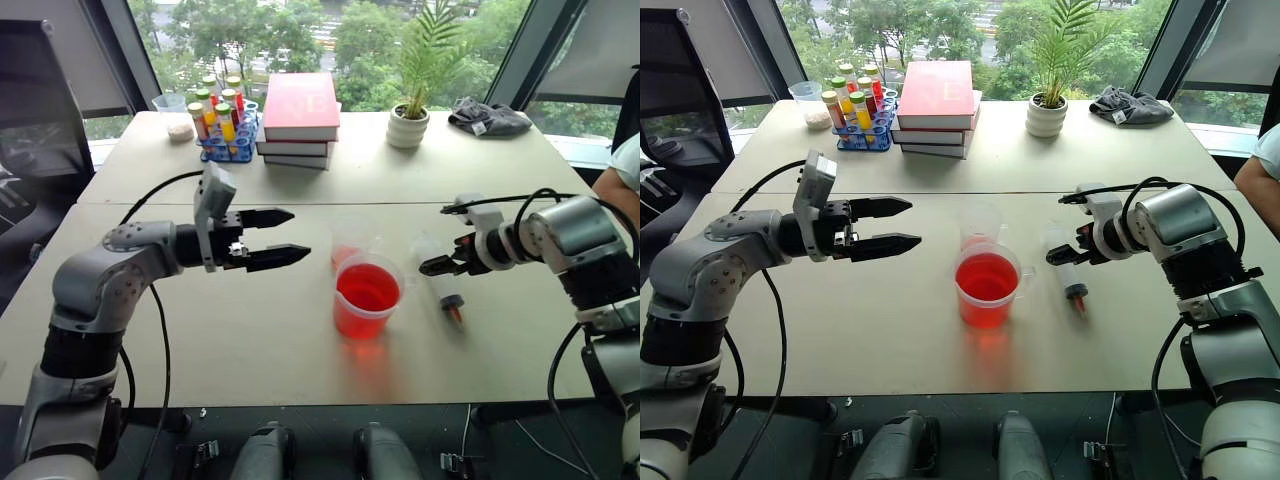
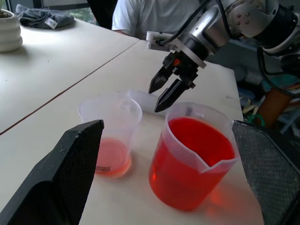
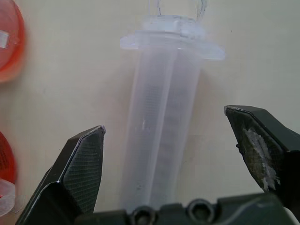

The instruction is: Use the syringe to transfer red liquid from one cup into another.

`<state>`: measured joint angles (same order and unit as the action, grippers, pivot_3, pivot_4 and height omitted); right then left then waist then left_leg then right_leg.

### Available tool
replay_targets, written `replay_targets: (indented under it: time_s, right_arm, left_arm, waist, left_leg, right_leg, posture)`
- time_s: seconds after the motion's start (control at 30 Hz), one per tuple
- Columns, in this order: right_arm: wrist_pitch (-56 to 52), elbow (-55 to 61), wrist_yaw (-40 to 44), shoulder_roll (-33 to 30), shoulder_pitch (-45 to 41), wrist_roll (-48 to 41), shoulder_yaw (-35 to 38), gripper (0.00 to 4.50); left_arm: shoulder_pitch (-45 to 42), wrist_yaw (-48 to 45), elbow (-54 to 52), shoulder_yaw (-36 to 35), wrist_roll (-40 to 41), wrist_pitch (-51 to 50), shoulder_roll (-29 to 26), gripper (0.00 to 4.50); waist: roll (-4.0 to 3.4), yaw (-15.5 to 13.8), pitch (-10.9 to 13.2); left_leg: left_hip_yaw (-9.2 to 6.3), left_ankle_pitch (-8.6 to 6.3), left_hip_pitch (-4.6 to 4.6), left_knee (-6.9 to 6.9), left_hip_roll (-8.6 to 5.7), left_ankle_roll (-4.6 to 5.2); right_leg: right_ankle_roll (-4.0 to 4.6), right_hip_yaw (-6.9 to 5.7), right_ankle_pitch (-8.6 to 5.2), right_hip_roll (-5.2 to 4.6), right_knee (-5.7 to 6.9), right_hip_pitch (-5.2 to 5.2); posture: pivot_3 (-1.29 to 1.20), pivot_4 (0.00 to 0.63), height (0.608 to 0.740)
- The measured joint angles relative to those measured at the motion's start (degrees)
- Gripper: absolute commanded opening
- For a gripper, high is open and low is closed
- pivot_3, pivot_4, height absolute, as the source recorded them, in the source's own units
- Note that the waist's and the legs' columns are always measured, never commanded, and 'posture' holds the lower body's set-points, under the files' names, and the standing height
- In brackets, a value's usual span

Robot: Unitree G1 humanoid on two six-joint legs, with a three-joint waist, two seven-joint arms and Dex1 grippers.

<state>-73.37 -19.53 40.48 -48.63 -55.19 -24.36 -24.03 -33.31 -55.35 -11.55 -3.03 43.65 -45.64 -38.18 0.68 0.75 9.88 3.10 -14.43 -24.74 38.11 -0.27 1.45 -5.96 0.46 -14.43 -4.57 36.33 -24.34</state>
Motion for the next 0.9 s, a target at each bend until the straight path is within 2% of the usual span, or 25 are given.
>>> replay_targets:
  time_s: [0.1, 0.13, 0.2, 0.3, 0.37, 0.57, 0.67, 0.8, 0.9]
  right_arm:
    - [2.6, -3.1, 2.4, 2.2, -1.3, 3.5, -2.1, 4.48]
    - [3.4, -3.9, 2.9, 2.6, -1.7, 4.3, -2.4, 4.24]
    - [5.3, -6.3, 4.1, 3.8, -2.4, 6.8, -2.7, 3.62]
    - [7.5, -9.1, 5.3, 5.0, -3.3, 9.9, -2.9, 2.13]
    - [8.2, -10.1, 6.8, 5.5, -3.6, 11.6, -2.9, 1.46]
    - [8.7, -10.1, 9.2, 5.7, -3.6, 14.4, -2.6, 1.46]
    - [8.8, -8.0, 9.1, 4.8, -2.4, 14.5, 0.3, 1.46]
    - [14.6, -0.6, 7.2, 3.9, 0.8, 10.9, 14.2, 1.46]
    - [18.0, 6.4, 5.6, 5.7, 1.7, 5.9, 25.7, 1.46]
  left_arm:
    - [0.7, 0.7, -0.7, -0.1, -0.2, 0.1, 0.2, 4.50]
    - [0.9, 0.8, -1.0, -0.1, -0.2, 0.1, 0.3, 4.50]
    - [1.4, 1.1, -1.1, -0.1, -0.3, 0.2, 0.6, 4.50]
    - [1.7, 1.5, -1.4, -0.1, -0.5, 0.2, 0.7, 4.50]
    - [1.7, 1.6, -1.7, -0.1, -0.6, 0.5, 1.0, 4.50]
    - [1.6, 1.5, -1.7, 0.0, -1.1, 1.2, 1.0, 4.50]
    - [0.9, 1.1, -1.2, 0.1, -1.5, 1.4, 1.1, 4.50]
    - [-1.2, 0.3, 0.6, 0.3, -1.9, 1.5, 1.2, 4.50]
    - [-2.9, -0.4, 1.9, 0.6, -2.0, 1.6, 1.7, 4.50]
  waist:
    - [0.00, 0.0, 0.0]
    - [0.01, 0.1, 0.0]
    - [0.03, 0.1, 0.0]
    - [0.03, 0.1, 0.0]
    - [0.03, 0.1, 0.0]
    - [0.03, 0.1, 0.0]
    - [0.01, -0.1, 0.0]
    - [0.00, -0.2, 0.0]
    - [0.00, -0.1, 0.0]
  left_leg:
    - [0.00, 0.00, 0.00, 0.04, 0.00, 0.00]
    - [0.01, 0.00, 0.00, 0.06, 0.00, 0.00]
    - [0.00, 0.00, 0.00, 0.07, 0.00, 0.00]
    - [-0.01, 0.01, 0.03, 0.07, 0.00, -0.01]
    - [-0.01, 0.00, 0.05, 0.07, 0.01, -0.01]
    - [0.00, 0.01, 0.07, 0.07, 0.01, -0.02]
    - [-0.01, 0.01, 0.07, 0.05, 0.00, -0.02]
    - [-0.01, 0.01, 0.04, 0.04, -0.01, -0.02]
    - [-0.04, 0.01, 0.05, 0.02, 0.00, -0.02]
  right_leg:
    - [-0.04, 0.00, 0.02, 0.01, 0.03, 0.01]
    - [-0.06, 0.01, 0.03, 0.01, 0.03, 0.01]
    - [-0.07, 0.00, 0.04, 0.02, 0.05, 0.01]
    - [-0.07, 0.00, 0.05, 0.02, 0.09, 0.02]
    - [-0.07, 0.00, 0.05, 0.02, 0.11, 0.02]
    - [-0.07, 0.01, 0.05, 0.01, 0.17, 0.01]
    - [-0.07, 0.00, 0.04, -0.02, 0.17, 0.00]
    - [-0.08, -0.01, 0.05, -0.02, 0.14, 0.00]
    - [-0.08, -0.02, 0.05, 0.00, 0.16, 0.00]
  posture:
    - [0.00, 0.150, 0.740]
    - [0.00, 0.150, 0.740]
    - [0.00, 0.150, 0.740]
    - [0.00, 0.150, 0.740]
    - [0.00, 0.150, 0.740]
    - [0.00, 0.150, 0.740]
    - [0.00, 0.150, 0.740]
    - [0.00, 0.150, 0.740]
    - [0.00, 0.150, 0.740]
